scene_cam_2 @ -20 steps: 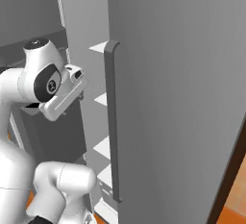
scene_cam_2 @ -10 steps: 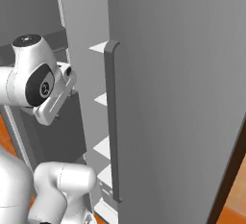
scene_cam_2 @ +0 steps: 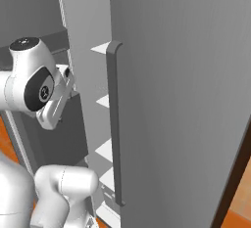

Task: Take the meat container that has the fish and place it on the second highest rack of the freezer. Then take the vegetable container that has the garlic and onion and place it on the highest rack of the freezer.

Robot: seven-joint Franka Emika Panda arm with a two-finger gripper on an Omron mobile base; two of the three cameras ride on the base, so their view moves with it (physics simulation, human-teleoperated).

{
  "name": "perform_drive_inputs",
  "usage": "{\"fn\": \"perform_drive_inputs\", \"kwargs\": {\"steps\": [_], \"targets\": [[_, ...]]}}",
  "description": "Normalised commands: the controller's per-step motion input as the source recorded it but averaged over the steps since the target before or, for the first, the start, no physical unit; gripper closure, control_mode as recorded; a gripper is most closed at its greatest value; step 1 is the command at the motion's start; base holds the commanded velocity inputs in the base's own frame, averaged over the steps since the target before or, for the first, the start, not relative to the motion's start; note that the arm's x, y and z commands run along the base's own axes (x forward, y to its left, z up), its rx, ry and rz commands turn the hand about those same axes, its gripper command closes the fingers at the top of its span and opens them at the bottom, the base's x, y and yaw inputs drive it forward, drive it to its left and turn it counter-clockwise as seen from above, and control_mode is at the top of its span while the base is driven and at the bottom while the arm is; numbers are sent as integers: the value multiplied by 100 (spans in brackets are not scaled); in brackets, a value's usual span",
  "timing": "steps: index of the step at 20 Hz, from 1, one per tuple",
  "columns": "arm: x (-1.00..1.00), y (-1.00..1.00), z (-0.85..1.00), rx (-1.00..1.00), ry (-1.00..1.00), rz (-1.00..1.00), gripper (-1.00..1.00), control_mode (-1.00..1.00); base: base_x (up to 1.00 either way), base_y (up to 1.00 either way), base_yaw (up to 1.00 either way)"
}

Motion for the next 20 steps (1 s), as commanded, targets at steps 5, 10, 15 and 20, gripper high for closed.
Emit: {"fn": "perform_drive_inputs", "kwargs": {"steps": [5,10,15,20], "targets": [[-4,0,0,0,0,0,-100,-100,0,0,0],[-3,0,0,0,0,0,-100,100,-62,-31,3],[0,0,0,0,0,0,-100,100,-76,-60,25],[0,0,0,0,0,0,-100,100,-40,-5,85]]}}
